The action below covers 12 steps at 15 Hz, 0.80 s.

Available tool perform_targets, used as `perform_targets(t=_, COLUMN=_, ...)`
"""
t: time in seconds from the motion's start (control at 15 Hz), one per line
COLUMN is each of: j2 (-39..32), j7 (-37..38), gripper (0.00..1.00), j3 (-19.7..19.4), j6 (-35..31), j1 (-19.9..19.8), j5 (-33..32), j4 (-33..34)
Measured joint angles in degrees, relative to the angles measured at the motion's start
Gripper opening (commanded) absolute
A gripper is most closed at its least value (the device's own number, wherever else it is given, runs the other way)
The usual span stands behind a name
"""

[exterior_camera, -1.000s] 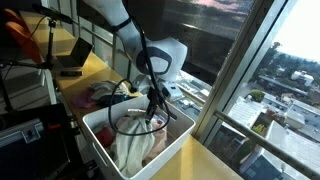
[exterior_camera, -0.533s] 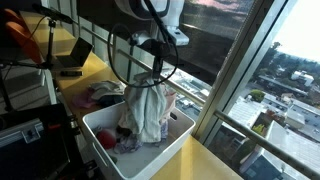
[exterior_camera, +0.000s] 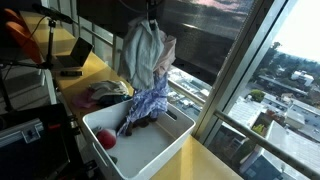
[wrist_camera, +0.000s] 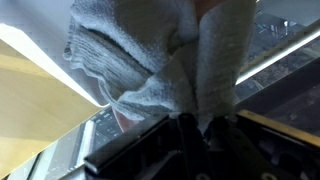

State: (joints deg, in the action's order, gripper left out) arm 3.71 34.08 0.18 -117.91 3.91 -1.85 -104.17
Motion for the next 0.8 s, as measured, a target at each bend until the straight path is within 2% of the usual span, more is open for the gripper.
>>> perform_targets(t=0.4, j2=2.07, j7=4.22, gripper=0.02, j3=9.14, j6=9.29, j1=3.57, j5=-4.2, j4=11.93)
perform_targets(t=0.67, j2=-0.61, j7=8.35, gripper=0.02, j3=15.0, j6=16.4, j1=7.3, j5=-7.5, j4=21.6)
perform_targets(t=0.8, j2=-3.26, j7=9.67, gripper=0.02, j3=16.41, j6=17.93, j1=9.03, j5=-8.3, j4=24.28)
